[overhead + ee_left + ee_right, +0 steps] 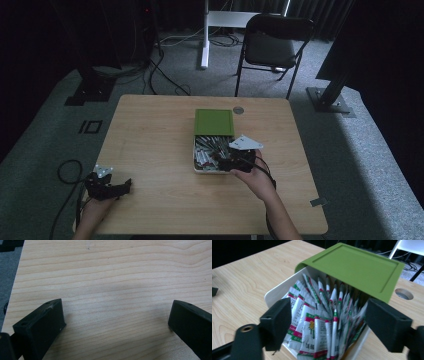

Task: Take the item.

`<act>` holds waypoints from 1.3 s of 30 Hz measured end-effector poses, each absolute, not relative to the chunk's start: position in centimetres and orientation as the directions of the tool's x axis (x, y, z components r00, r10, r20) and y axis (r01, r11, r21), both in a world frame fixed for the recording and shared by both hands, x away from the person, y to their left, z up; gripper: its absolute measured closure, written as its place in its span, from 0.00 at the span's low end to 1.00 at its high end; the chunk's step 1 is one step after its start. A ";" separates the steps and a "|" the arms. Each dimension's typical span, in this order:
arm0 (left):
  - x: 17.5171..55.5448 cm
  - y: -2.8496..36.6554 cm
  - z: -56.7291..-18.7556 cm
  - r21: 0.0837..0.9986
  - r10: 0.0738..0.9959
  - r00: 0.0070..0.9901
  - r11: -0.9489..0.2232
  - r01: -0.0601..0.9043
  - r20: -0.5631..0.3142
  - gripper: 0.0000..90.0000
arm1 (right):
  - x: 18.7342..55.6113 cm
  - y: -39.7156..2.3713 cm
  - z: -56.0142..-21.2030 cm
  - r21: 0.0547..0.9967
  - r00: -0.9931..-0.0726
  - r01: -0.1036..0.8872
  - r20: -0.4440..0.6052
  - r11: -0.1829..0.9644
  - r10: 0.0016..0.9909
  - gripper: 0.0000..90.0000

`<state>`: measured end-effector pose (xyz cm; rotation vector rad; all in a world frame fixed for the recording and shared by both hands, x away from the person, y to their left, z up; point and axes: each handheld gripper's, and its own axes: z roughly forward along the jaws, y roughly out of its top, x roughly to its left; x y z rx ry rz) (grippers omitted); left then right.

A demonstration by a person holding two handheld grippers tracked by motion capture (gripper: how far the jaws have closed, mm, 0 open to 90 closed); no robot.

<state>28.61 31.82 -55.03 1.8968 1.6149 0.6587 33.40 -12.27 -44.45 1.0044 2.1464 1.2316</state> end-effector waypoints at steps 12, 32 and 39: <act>28.6 31.8 -55.0 0.688 0.988 0.157 -0.122 0.715 0.013 0.01 | 32.8 -11.0 -45.8 0.861 -0.653 0.357 -0.047 0.362 0.756 0.49; 28.6 31.8 -55.0 0.688 0.988 0.156 -0.122 0.715 0.013 0.01 | 32.8 -10.3 -48.4 0.798 -0.652 0.373 -0.138 0.474 0.746 0.80; 28.6 31.8 -55.0 0.688 0.988 0.156 -0.122 0.715 0.013 0.01 | 33.0 -9.9 -49.3 0.780 -0.629 0.384 -0.171 0.494 0.758 0.80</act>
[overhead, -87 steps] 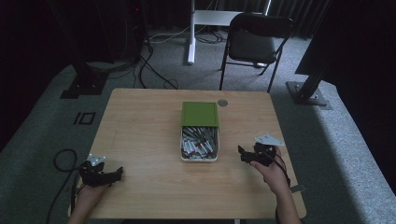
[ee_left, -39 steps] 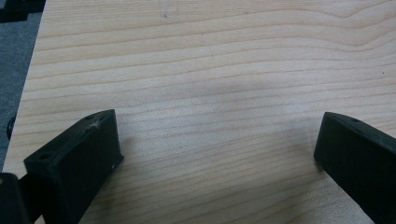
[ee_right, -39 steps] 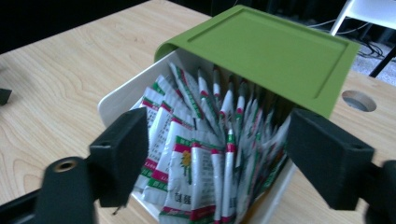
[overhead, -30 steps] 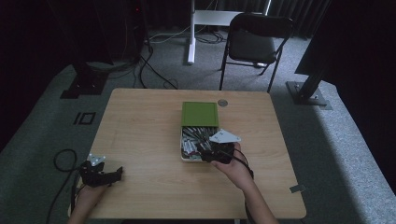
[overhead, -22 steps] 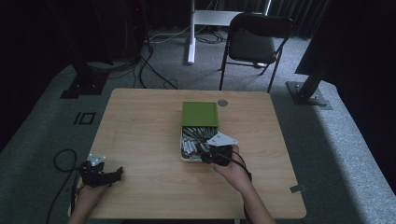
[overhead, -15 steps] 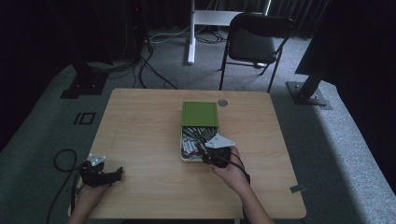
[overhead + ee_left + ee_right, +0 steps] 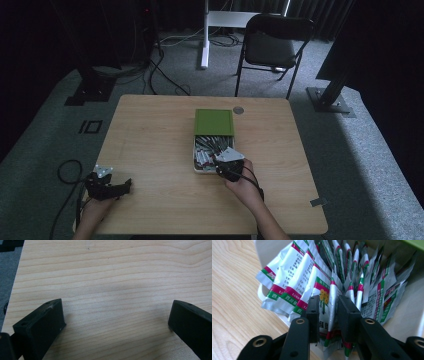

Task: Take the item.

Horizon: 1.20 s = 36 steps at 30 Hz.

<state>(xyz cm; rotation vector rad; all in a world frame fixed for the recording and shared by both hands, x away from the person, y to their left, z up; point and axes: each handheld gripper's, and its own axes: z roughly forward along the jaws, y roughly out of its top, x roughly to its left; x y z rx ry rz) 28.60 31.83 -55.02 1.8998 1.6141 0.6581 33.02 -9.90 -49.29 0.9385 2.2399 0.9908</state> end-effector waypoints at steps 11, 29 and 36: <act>28.6 31.8 -55.0 0.688 0.988 0.157 -0.122 0.715 0.013 0.01 | 32.9 -9.1 -50.0 0.774 -0.588 0.370 -0.233 0.514 0.774 0.85; 28.6 31.8 -55.0 0.688 0.988 0.156 -0.122 0.715 0.013 0.01 | 32.5 -9.8 -48.8 0.787 -0.581 0.372 -0.217 0.492 0.785 0.99; 28.6 31.8 -55.0 0.688 0.988 0.156 -0.122 0.715 0.013 0.01 | 32.0 -10.1 -47.2 0.823 -0.598 0.361 -0.156 0.439 0.786 1.00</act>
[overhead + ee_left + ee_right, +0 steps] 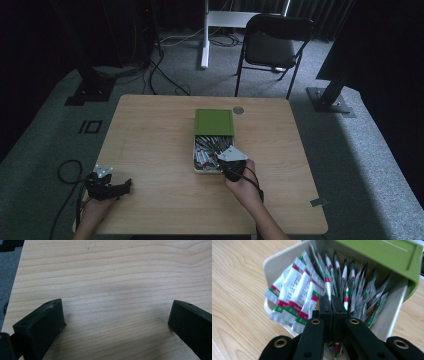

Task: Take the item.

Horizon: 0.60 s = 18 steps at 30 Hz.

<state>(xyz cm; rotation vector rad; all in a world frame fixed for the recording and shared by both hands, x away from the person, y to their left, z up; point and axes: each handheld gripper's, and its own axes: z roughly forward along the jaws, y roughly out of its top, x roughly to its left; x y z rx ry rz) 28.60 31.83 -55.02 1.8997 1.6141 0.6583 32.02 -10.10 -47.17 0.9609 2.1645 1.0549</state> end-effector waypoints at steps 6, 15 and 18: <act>28.6 31.8 -55.0 0.689 0.988 0.156 -0.122 0.715 0.013 0.01 | 31.7 -10.6 -45.7 0.852 -0.601 0.341 -0.127 0.397 0.789 1.00; 28.6 31.8 -55.0 0.688 0.988 0.156 -0.122 0.715 0.012 0.01 | 31.6 -12.4 -42.8 0.898 -0.574 0.305 -0.093 0.317 0.814 1.00; 28.6 31.8 -55.0 0.687 0.988 0.156 -0.121 0.716 0.011 0.01 | 31.8 -13.5 -41.8 0.910 -0.547 0.294 -0.091 0.293 0.832 1.00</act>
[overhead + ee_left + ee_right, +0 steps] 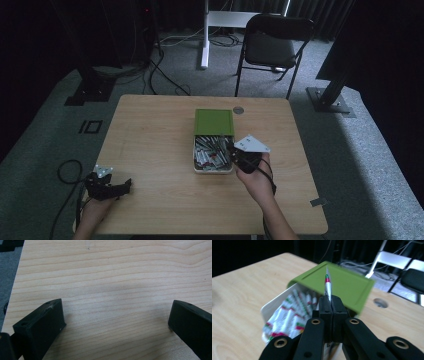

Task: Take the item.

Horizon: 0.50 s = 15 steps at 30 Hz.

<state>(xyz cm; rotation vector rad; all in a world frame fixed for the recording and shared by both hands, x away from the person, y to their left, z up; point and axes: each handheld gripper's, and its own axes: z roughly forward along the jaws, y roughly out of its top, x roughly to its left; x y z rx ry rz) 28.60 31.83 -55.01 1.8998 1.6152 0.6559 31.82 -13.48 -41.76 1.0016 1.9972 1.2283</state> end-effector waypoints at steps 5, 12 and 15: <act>28.6 31.8 -55.0 0.688 0.988 0.156 -0.121 0.715 0.011 0.01 | 32.6 -15.4 -40.6 0.918 -0.491 0.289 -0.102 0.272 0.865 1.00; 28.6 31.8 -55.0 0.690 0.988 0.156 -0.122 0.714 0.013 0.01 | 34.2 -17.7 -40.9 0.912 -0.415 0.323 -0.102 0.251 0.904 1.00; 28.6 31.8 -55.0 0.688 0.988 0.157 -0.123 0.715 0.014 0.01 | 34.8 -18.5 -41.5 0.907 -0.389 0.344 -0.098 0.243 0.916 1.00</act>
